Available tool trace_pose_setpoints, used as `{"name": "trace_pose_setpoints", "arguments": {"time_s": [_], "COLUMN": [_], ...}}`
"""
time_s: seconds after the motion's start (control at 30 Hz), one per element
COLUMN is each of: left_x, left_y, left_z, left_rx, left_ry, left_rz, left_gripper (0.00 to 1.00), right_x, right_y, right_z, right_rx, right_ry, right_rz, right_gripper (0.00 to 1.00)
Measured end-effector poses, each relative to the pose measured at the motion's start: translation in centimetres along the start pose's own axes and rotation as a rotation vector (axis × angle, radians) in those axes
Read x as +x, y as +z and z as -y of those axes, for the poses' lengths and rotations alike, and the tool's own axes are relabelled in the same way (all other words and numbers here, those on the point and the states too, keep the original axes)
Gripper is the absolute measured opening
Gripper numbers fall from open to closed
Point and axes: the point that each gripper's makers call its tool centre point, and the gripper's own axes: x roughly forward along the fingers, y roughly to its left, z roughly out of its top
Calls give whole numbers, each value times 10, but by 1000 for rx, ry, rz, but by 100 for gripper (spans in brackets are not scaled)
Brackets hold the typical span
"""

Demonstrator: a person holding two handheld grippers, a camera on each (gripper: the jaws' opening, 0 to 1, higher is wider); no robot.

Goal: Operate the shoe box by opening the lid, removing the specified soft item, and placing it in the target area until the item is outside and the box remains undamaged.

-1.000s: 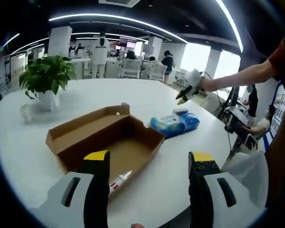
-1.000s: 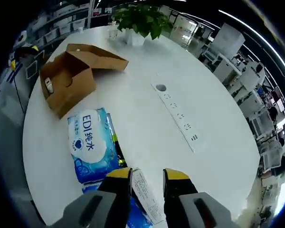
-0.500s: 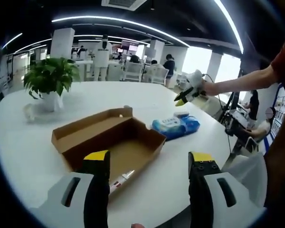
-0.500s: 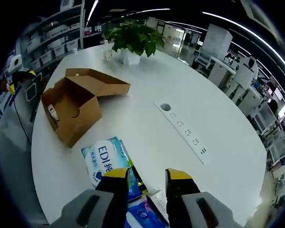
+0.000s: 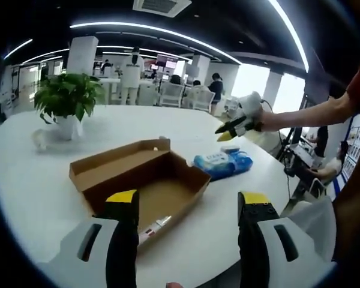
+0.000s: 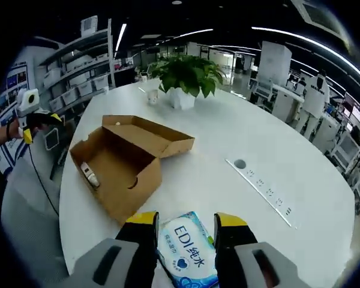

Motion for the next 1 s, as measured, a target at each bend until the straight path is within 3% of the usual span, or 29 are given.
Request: {"name": "trace_pose_setpoints", "arguments": {"time_s": [0.37,0.77,1.0], "left_x": [-6,-17,-16], "left_y": [3,-4,-13], "left_z": [-4,-19,-31], "left_rx": [-11,-29,-40], "left_ry": [0,6,4], "left_rz": [20,23,5], "left_gripper": [66,66,66], "right_x": [17,31,38], "right_y": [12,30,39], "right_z": [-52,-131,-166], "right_rx": [5,0,-5], "right_ry": [71,175,205], "right_rz": [43,73,100], "right_gripper": [35,41,41]}}
